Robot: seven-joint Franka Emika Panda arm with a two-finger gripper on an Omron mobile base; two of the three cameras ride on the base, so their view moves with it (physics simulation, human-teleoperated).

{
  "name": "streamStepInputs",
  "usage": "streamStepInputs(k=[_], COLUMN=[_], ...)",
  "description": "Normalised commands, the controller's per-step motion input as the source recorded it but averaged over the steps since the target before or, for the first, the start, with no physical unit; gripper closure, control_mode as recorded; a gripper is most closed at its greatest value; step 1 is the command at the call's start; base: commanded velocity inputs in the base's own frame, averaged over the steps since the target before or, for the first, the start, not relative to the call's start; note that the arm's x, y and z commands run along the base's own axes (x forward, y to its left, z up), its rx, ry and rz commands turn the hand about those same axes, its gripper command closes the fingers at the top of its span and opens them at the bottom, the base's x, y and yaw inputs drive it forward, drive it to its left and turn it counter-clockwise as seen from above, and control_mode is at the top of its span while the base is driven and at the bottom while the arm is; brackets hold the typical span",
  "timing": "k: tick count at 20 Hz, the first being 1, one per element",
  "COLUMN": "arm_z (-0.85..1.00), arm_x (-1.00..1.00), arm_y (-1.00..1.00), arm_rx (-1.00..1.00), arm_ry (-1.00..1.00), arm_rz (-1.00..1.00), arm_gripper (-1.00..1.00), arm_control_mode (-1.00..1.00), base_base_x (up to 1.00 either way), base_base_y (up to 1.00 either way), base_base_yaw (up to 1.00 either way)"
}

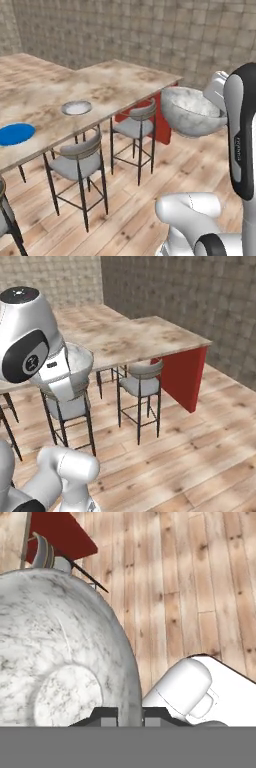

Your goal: Move the bowls from the cabinet to the plates on the dining table.

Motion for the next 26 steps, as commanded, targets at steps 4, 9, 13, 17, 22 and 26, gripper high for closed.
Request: streamStepInputs(k=[4, 9, 13, 17, 22, 26], arm_z=[0.00, 0.00, 0.00, 0.00, 0.00, 0.00], arm_x=[0.00, 0.00, 0.00, 0.00, 0.00, 0.00], arm_y=[0.00, 0.00, 0.00, 0.00, 0.00, 0.00], arm_rx=[0.00, 0.00, 0.00, 0.00, 0.00, 0.00], arm_ry=[0.00, 0.00, 0.00, 0.00, 0.00, 0.00], arm_rz=[0.00, 0.00, 0.00, 0.00, 0.00, 0.00], arm_gripper=[1.00, 1.00, 1.00, 1.00, 1.00, 1.00], arm_control_mode=[1.00, 1.00, 1.00, 1.00, 1.00, 1.00], base_base_x=[0.55, 0.51, 0.55, 0.87, 1.00, 1.00], base_base_y=[0.07, 0.08, 0.03, -0.21, -0.53, -0.62], base_base_yaw=[0.74, 0.73, 0.69, 0.47, 0.24, 0.13])
